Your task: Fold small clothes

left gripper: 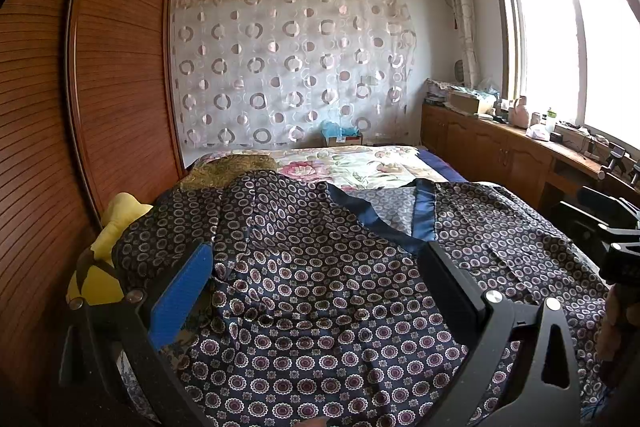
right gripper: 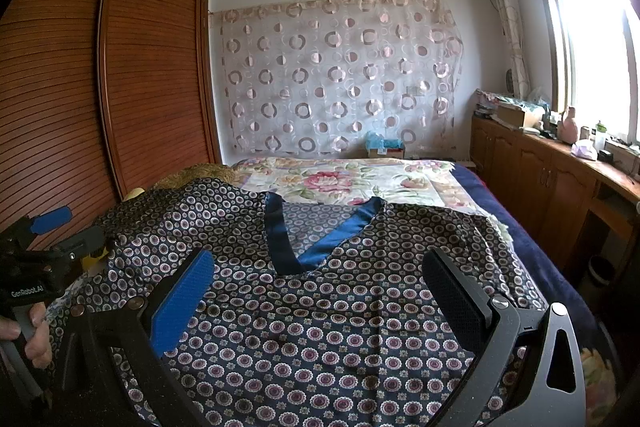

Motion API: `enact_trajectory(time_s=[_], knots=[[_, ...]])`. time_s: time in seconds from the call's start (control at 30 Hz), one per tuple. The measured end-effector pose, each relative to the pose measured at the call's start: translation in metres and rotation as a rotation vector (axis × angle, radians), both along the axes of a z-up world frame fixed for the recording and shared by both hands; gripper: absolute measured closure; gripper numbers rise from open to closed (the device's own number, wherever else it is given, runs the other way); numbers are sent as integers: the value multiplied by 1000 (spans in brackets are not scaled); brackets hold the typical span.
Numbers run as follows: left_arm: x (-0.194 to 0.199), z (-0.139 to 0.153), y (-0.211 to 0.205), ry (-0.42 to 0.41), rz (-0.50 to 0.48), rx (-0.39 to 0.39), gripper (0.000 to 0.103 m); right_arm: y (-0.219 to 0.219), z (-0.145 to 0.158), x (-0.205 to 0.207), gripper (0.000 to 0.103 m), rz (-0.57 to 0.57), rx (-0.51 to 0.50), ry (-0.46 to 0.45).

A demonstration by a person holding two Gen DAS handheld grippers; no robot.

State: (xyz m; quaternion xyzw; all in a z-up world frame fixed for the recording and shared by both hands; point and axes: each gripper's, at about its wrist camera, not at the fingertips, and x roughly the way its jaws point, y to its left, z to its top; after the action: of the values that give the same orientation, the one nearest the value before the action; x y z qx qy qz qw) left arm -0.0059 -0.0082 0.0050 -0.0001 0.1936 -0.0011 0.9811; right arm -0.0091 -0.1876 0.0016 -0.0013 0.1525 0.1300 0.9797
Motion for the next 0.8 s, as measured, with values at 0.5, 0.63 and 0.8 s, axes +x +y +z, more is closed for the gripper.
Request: enact_trajectory(time_s=[0.5, 0.63, 0.8], knots=[[1, 0, 1, 1, 0, 1, 1, 0, 0, 0, 0, -1, 1, 0], [1, 0, 0, 0, 0, 2, 1, 1, 0, -1, 0, -1, 1, 0], [1, 0, -1, 1, 0, 3, 1, 2, 0, 0, 0, -1, 2, 0]])
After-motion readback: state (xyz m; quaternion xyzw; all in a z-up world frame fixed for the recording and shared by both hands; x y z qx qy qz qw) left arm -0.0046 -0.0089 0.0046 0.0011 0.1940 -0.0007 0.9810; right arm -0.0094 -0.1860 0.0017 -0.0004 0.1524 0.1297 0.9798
